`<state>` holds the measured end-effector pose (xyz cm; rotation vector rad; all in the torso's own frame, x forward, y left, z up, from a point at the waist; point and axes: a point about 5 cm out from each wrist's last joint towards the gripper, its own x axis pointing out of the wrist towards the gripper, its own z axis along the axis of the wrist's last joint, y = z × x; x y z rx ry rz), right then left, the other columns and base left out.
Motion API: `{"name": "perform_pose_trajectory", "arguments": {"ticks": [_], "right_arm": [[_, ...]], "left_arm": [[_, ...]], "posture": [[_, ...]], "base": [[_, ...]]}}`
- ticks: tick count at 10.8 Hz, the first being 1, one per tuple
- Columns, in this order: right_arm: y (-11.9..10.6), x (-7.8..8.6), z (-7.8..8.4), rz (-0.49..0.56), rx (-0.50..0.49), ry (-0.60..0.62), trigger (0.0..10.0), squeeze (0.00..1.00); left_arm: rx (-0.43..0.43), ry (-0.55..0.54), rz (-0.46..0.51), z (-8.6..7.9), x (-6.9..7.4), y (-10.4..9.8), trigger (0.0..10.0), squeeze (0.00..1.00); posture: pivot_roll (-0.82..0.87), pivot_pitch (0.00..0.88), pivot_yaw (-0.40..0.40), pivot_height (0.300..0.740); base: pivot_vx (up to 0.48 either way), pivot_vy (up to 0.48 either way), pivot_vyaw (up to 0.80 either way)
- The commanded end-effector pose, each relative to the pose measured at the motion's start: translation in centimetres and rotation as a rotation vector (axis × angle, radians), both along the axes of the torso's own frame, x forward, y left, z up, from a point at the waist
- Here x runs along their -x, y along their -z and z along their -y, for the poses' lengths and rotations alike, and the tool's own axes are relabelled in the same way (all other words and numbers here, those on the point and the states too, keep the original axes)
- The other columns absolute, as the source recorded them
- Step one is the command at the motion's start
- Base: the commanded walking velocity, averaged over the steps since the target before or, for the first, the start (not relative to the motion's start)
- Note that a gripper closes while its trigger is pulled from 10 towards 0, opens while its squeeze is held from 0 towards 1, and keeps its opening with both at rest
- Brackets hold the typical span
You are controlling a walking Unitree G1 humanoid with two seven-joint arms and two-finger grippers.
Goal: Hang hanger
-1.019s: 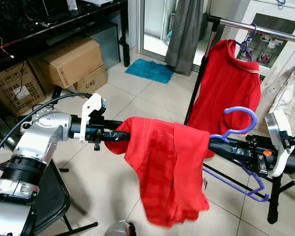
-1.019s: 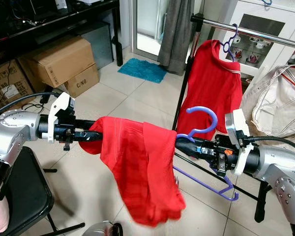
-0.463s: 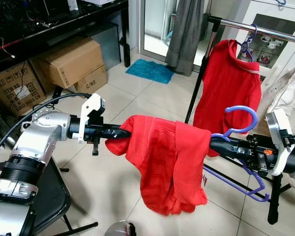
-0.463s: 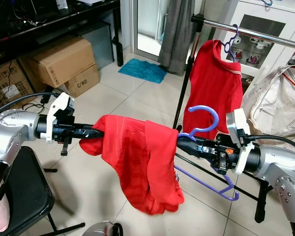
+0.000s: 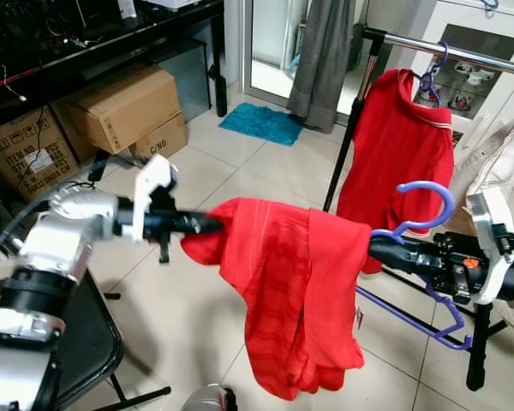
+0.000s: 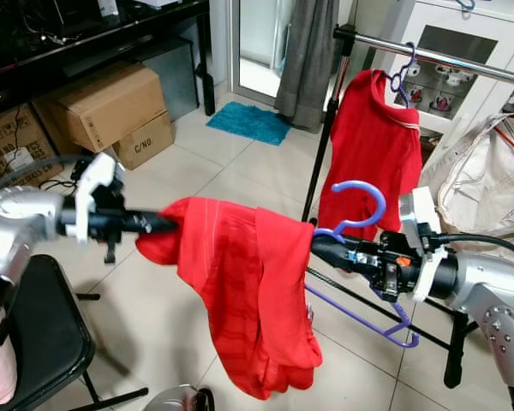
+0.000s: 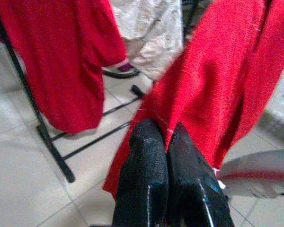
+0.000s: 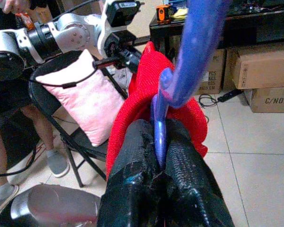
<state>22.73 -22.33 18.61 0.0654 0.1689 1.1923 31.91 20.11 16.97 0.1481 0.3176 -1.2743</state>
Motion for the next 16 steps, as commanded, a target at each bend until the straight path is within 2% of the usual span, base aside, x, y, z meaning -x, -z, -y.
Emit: {"name": "perform_pose_trajectory", "arguments": {"ticks": [1, 2, 4, 8, 9, 10, 11, 13, 16], "right_arm": [[-1.1, 0.1, 0.6, 0.053, 0.002, 0.01, 10.0, 0.0], [-1.2, 0.1, 0.7, 0.054, 0.002, 0.015, 10.0, 0.0], [-1.3, 0.1, 1.3, 0.06, 0.003, 0.034, 10.0, 0.0], [-1.5, -0.2, 1.5, 0.068, 0.004, 0.043, 10.0, 0.0], [-1.6, -0.3, 1.5, 0.073, 0.0, 0.045, 10.0, 0.0], [-1.6, -0.3, 1.5, 0.073, 0.0, 0.045, 10.0, 0.0], [-1.6, -0.4, 1.3, 0.075, -0.002, 0.047, 10.0, 0.0], [-1.5, -0.6, 1.3, 0.075, 0.002, 0.058, 10.0, 0.0], [-1.4, -1.1, 1.2, 0.074, 0.02, 0.09, 10.0, 0.0]], "left_arm": [[-0.001, -0.043, 0.016, -0.9, -0.3, -0.6, 0.0, 0.0], [-0.003, -0.069, 0.016, -1.4, -0.3, -0.6, 0.0, 0.0], [-0.022, -0.161, 0.015, -3.5, -0.2, -0.4, 0.0, 0.0], [-0.04, -0.212, 0.022, -4.5, -0.3, -0.1, 0.0, 0.0], [-0.072, -0.253, 0.085, -4.3, -0.9, -0.3, 10.0, 0.0], [-0.061, -0.245, 0.088, -4.2, -1.0, -0.5, 10.0, 0.0], [-0.027, -0.235, 0.097, -3.9, -1.4, -1.2, 10.0, 1.0], [0.004, -0.224, 0.149, -3.7, -2.2, -3.1, 10.0, 1.0], [-0.001, -0.161, 0.232, -2.5, -3.3, -6.0, 10.0, 1.0]], "posture": [[0.02, 0.0, 0.023, 0.74], [0.03, 0.0, 0.022, 0.74], [0.03, 0.0, 0.014, 0.74], [0.03, 0.0, 0.01, 0.74], [0.03, 0.0, 0.012, 0.74], [0.03, 0.0, 0.012, 0.74], [0.03, 0.0, 0.013, 0.74], [0.03, 0.0, 0.015, 0.74], [0.03, 0.0, 0.017, 0.74]], "base": [[0.0, 0.0, 0.0], [0.0, 0.0, 0.0], [0.0, 0.0, 0.0], [0.0, 0.0, 0.0], [0.0, 0.0, 0.0], [0.0, 0.0, 0.0], [0.0, 0.0, 0.0], [0.0, 0.0, 0.0], [0.0, 0.0, 0.0]]}}
